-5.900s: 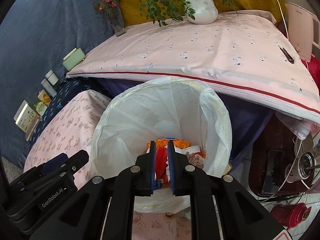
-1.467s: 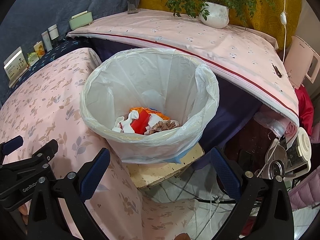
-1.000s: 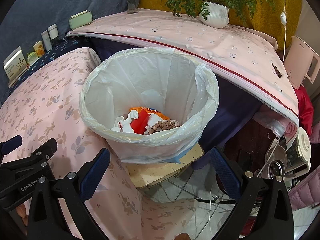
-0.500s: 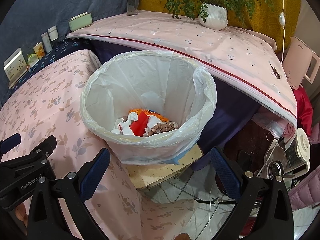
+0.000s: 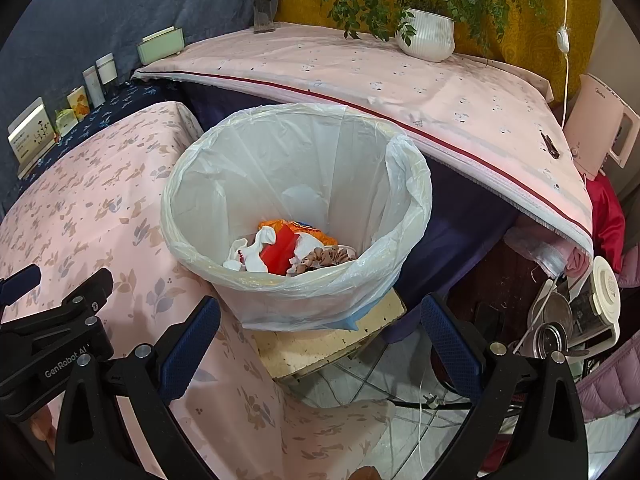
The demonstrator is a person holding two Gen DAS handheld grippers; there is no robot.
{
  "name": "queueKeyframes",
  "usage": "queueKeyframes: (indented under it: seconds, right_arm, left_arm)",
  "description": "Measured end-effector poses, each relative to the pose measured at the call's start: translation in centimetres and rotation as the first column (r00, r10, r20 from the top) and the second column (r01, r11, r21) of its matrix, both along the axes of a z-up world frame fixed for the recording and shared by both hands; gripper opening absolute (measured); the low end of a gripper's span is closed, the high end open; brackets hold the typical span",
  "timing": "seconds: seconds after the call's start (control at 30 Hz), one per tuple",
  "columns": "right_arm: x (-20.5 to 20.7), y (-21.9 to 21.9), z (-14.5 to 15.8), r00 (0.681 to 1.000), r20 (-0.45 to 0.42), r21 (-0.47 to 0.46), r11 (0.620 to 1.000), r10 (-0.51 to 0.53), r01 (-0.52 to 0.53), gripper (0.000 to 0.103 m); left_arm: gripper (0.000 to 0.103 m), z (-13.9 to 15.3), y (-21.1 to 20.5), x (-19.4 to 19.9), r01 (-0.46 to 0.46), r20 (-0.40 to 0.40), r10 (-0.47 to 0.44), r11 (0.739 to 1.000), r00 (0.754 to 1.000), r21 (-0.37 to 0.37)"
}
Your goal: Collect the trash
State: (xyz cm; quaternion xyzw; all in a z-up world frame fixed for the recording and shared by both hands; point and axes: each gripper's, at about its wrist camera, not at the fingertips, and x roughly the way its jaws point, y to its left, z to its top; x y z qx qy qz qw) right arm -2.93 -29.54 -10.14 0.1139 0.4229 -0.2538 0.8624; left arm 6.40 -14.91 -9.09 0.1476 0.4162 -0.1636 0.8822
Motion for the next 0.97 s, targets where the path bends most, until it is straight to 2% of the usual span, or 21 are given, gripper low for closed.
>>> queueKeyframes:
  seconds: [0.97]
  right_arm:
    - [0.27,-0.07,0.43,1.000,0.005,-0.001,1.000,-0.001,0.001,0.096]
  left_arm:
    - [0.093,0.84,-0.34,0.19,0.016,0.025,-0.016,1.000,1.000,-0.023]
